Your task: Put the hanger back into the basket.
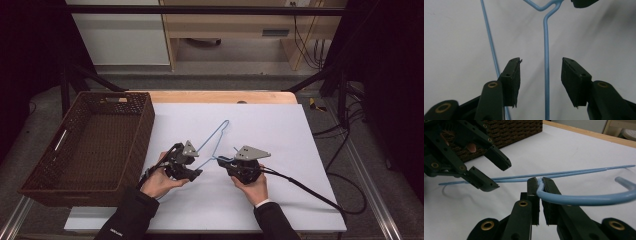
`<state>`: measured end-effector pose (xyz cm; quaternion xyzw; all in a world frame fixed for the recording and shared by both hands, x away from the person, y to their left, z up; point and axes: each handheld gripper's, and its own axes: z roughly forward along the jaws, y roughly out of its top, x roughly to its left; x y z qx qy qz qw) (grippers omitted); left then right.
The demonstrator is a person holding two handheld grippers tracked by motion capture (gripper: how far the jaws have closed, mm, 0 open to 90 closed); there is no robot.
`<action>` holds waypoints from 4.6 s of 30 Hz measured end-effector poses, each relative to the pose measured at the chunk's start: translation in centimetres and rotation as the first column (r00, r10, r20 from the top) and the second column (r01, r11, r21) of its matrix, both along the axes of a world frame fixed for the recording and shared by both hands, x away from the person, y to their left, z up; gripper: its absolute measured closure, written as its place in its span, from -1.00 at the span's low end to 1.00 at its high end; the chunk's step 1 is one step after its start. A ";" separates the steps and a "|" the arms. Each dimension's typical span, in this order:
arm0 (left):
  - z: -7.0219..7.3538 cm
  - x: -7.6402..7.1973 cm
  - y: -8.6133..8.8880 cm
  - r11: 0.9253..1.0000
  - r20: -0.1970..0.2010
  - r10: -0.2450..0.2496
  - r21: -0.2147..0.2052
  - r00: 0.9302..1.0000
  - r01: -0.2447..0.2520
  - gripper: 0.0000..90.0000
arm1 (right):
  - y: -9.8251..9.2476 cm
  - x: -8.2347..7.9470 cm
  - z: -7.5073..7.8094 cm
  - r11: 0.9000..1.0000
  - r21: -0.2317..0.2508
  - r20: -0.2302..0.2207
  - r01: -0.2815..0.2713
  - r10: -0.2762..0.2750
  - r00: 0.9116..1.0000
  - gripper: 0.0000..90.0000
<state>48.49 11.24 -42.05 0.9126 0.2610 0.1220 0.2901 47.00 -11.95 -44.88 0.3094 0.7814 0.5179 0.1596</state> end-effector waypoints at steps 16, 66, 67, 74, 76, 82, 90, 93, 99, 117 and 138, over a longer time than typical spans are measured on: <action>-1.2 -0.2 -1.4 0.999 0.011 -0.003 0.052 1.000 0.002 0.77 | 0.0 0.0 0.0 1.000 0.000 -0.010 0.001 -0.001 1.000 0.89; 6.7 -3.2 2.9 0.970 0.098 0.014 -0.244 0.995 0.011 0.94 | -12.2 -2.8 4.2 0.985 0.058 -0.010 0.165 -0.165 0.986 -0.66; 6.9 -3.3 3.0 0.969 0.099 0.010 -0.248 0.995 0.015 0.94 | -12.5 -2.8 4.2 0.984 0.054 -0.016 0.170 -0.169 0.985 -0.69; 8.4 -4.0 3.3 0.962 0.122 -0.020 -0.266 0.992 0.052 0.94 | -13.4 -3.1 3.8 0.979 0.032 -0.031 0.203 -0.202 0.979 -0.83; 8.9 -4.0 3.6 0.959 0.127 -0.018 -0.279 0.992 0.053 0.94 | -13.5 -3.2 3.8 0.976 0.030 -0.029 0.217 -0.216 0.976 -0.84; 10.7 -4.2 4.4 0.963 0.134 -0.018 -0.265 0.991 0.054 0.94 | -13.7 -3.6 4.0 0.974 0.030 -0.023 0.223 -0.222 0.975 -0.85; 13.4 -4.1 5.9 0.962 0.144 -0.028 -0.264 0.989 0.066 0.94 | -14.1 -3.8 4.0 0.974 0.023 -0.018 0.224 -0.224 0.974 -0.86; 14.2 -3.8 7.0 0.958 0.144 -0.024 -0.278 0.989 0.064 0.94 | -14.1 -3.8 4.0 0.973 0.028 -0.018 0.228 -0.227 0.974 -0.86; 15.4 -3.1 9.1 0.953 0.139 -0.001 -0.301 0.990 0.043 0.94 | -14.1 -3.8 4.0 0.974 0.025 -0.018 0.226 -0.225 0.974 -0.86; 17.6 -1.6 14.6 0.957 0.142 0.057 -0.291 0.988 -0.014 0.94 | -14.1 -3.7 4.0 0.974 0.029 -0.019 0.226 -0.226 0.974 -0.86; 16.8 -0.7 22.4 0.949 0.139 0.153 -0.297 0.978 -0.106 0.94 | -14.1 -3.7 3.9 0.974 0.032 -0.023 0.226 -0.226 0.974 -0.85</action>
